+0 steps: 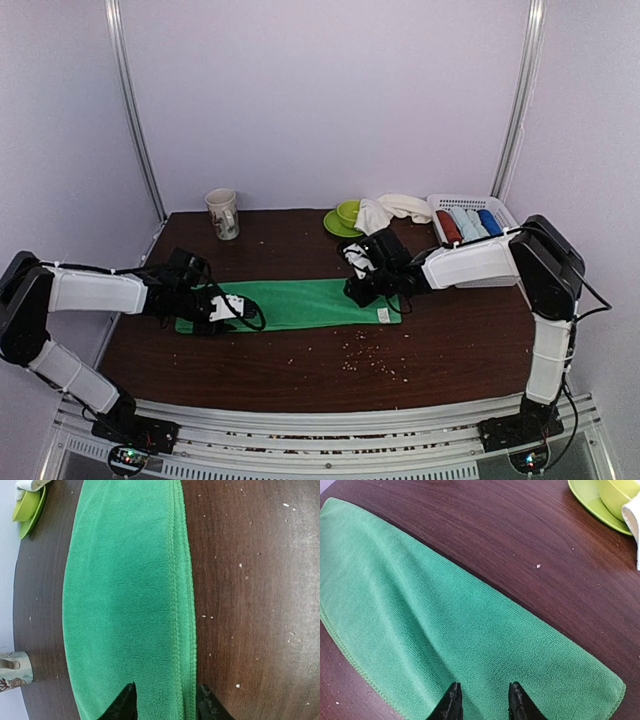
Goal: Roll the towels
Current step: Adjust the towel at the center of the board.
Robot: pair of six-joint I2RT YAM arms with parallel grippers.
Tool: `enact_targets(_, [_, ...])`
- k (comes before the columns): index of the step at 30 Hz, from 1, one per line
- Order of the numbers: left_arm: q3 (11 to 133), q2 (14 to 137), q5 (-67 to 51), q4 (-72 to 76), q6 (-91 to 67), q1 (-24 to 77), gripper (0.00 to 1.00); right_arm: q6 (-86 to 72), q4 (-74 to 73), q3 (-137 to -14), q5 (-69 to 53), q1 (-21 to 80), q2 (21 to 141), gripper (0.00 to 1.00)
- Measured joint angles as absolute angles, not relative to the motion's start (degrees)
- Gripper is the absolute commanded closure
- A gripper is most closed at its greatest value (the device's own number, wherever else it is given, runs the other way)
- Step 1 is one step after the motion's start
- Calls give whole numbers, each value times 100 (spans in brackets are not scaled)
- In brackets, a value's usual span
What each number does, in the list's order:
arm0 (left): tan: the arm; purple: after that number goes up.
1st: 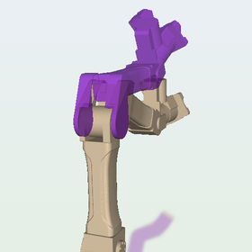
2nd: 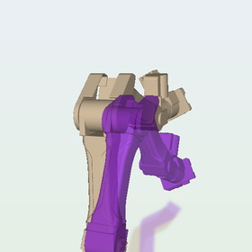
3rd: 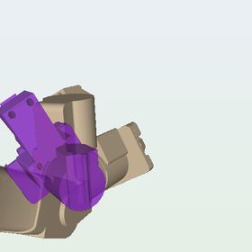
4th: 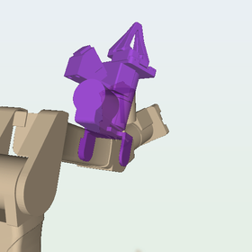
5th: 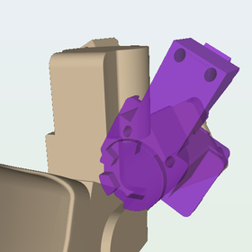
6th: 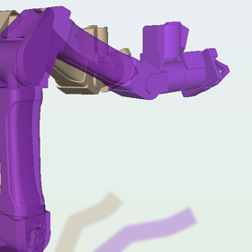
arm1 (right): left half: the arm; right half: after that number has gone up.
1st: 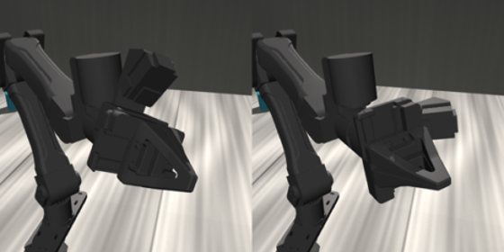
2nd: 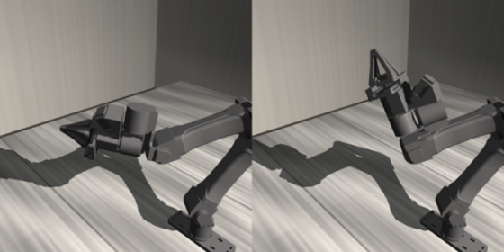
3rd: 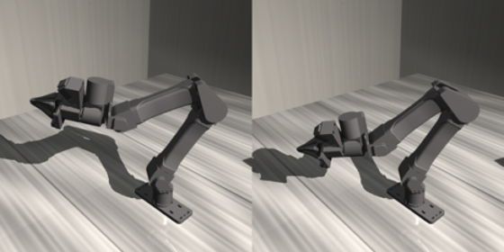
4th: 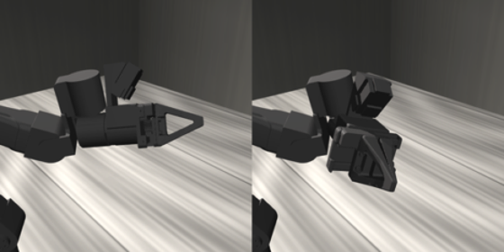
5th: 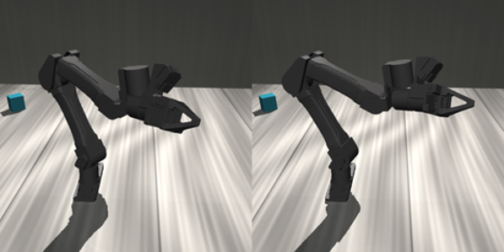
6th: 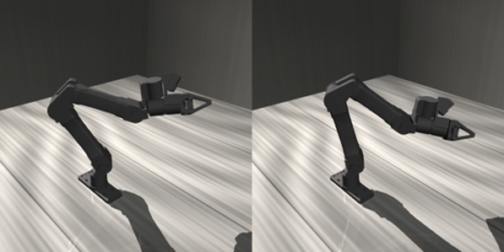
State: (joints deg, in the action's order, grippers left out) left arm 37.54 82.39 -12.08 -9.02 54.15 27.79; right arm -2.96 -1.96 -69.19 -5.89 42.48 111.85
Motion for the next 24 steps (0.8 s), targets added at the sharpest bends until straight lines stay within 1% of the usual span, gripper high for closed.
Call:
enact_targets(4, [3754, 8309, -1118, -840, 5411, 2808, 60, -405, -191, -6842, -523, 4202, 11172, 69])
enact_targets(8, [3771, 8499, -1015, -716, 5404, 2814, 67, -478, -189, -6724, -506, 4169, 11131, 70])
enact_targets(16, [3809, 8746, -906, -644, 5369, 2814, 84, -576, -189, -6479, -499, 4051, 11087, 72])
enact_targets(20, [3815, 8746, -910, -639, 5371, 2814, 85, -600, -174, -6434, -497, 4023, 11078, 72])
enact_targets(24, [3815, 8746, -923, -648, 5376, 2814, 81, -602, -163, -6414, -495, 4010, 11076, 72])
